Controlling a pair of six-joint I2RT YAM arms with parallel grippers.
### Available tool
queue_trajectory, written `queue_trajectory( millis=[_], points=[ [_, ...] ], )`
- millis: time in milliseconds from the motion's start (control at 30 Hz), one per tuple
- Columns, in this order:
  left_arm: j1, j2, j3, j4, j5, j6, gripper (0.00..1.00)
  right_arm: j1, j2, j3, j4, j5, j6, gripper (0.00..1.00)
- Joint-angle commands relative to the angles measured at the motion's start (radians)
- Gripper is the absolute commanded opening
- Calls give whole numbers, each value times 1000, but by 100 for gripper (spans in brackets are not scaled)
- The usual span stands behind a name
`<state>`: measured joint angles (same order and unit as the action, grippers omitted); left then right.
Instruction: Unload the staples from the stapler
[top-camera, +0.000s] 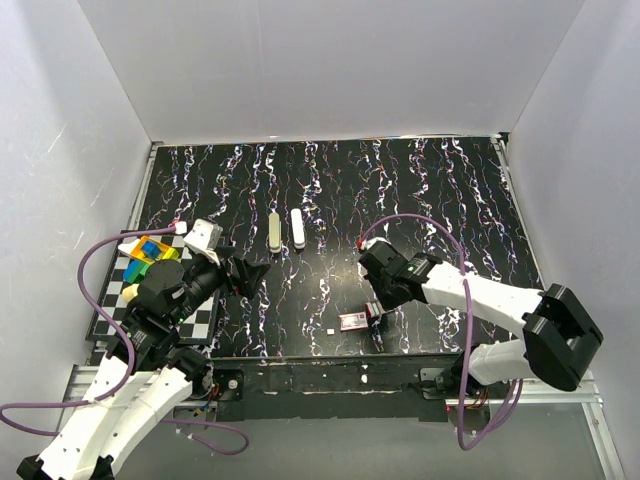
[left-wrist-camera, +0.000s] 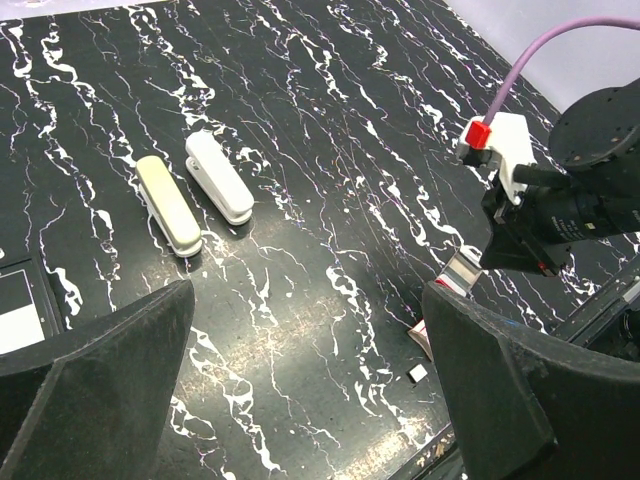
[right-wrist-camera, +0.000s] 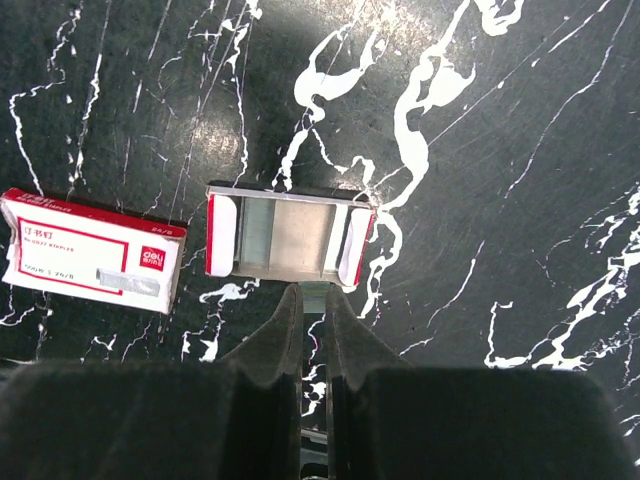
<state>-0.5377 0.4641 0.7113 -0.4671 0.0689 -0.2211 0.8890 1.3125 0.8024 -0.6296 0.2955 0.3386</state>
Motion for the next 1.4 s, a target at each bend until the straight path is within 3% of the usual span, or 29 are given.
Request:
queue_trajectory(
  millis=[0,1367],
  points=[
    [7,8,-4,-2,-14,-3,98,-21,36,46,14,-44,34,9],
    [7,15,-4,-1,-7,3,98,-56,143,81,76,-65,56,20]
  ],
)
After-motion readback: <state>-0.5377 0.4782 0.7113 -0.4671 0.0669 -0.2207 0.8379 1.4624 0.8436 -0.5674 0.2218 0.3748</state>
